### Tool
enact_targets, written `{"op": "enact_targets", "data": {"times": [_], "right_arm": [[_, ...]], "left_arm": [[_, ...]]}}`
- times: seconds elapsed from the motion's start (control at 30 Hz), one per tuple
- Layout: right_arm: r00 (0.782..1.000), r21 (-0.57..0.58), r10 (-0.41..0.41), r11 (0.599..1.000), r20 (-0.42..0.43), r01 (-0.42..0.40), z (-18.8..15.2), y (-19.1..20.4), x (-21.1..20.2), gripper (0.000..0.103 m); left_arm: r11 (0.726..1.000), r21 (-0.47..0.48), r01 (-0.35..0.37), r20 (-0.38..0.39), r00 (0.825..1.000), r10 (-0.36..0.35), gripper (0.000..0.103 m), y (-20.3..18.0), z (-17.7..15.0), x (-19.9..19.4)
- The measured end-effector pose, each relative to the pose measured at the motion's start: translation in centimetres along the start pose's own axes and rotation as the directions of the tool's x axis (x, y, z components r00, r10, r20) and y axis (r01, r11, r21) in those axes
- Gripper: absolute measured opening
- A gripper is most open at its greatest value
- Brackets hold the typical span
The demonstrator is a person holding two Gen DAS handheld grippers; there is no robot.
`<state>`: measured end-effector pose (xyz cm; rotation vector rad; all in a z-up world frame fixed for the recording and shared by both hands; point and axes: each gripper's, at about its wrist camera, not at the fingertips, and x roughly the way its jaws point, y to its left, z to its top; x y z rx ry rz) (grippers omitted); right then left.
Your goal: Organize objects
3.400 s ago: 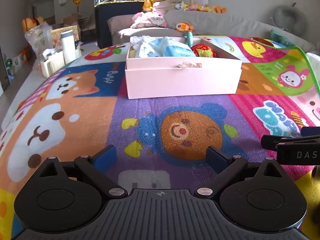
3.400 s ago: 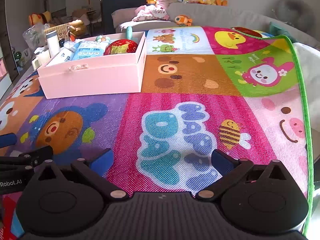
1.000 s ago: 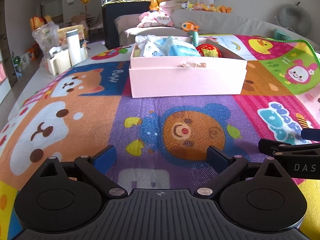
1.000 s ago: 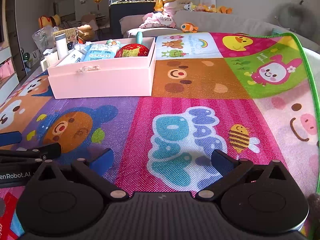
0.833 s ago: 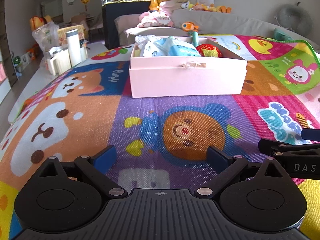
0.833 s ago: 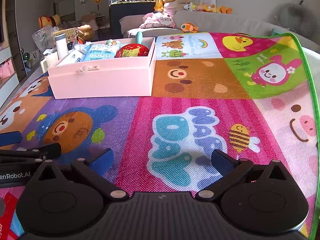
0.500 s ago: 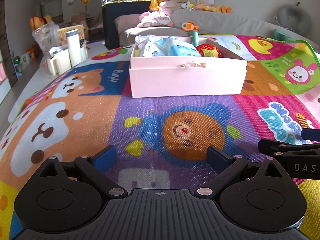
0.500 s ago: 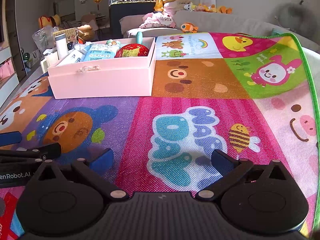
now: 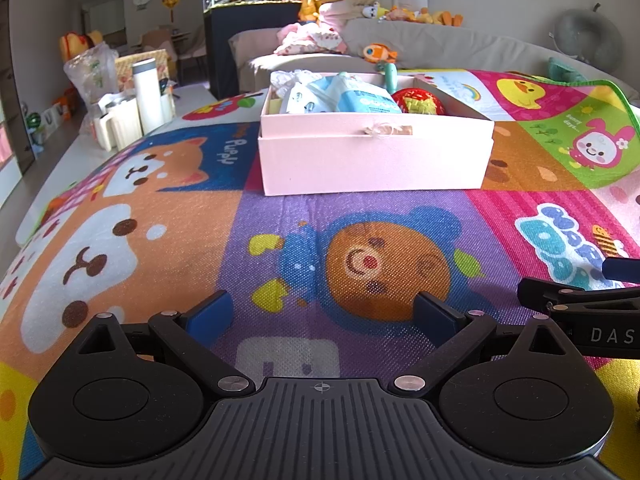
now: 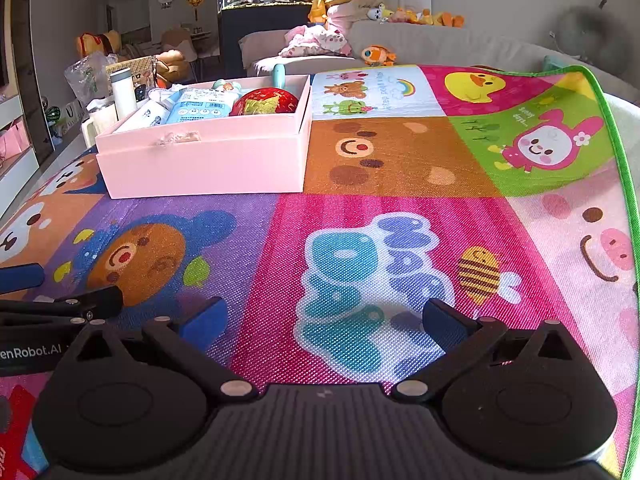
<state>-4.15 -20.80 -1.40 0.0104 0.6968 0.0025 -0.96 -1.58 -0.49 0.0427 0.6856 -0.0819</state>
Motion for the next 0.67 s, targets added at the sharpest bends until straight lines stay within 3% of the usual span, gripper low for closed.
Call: {"op": "enact_targets", "data": {"times": [0.67], "right_arm": [[1.0, -0.001, -0.007, 1.0, 0.004, 0.007, -0.42, 0.0, -0.29, 0.103]], "left_arm": [[1.0, 0.0, -0.002, -0.001, 1.0, 0.002, 0.1, 0.02, 0.21, 0.24]]}}
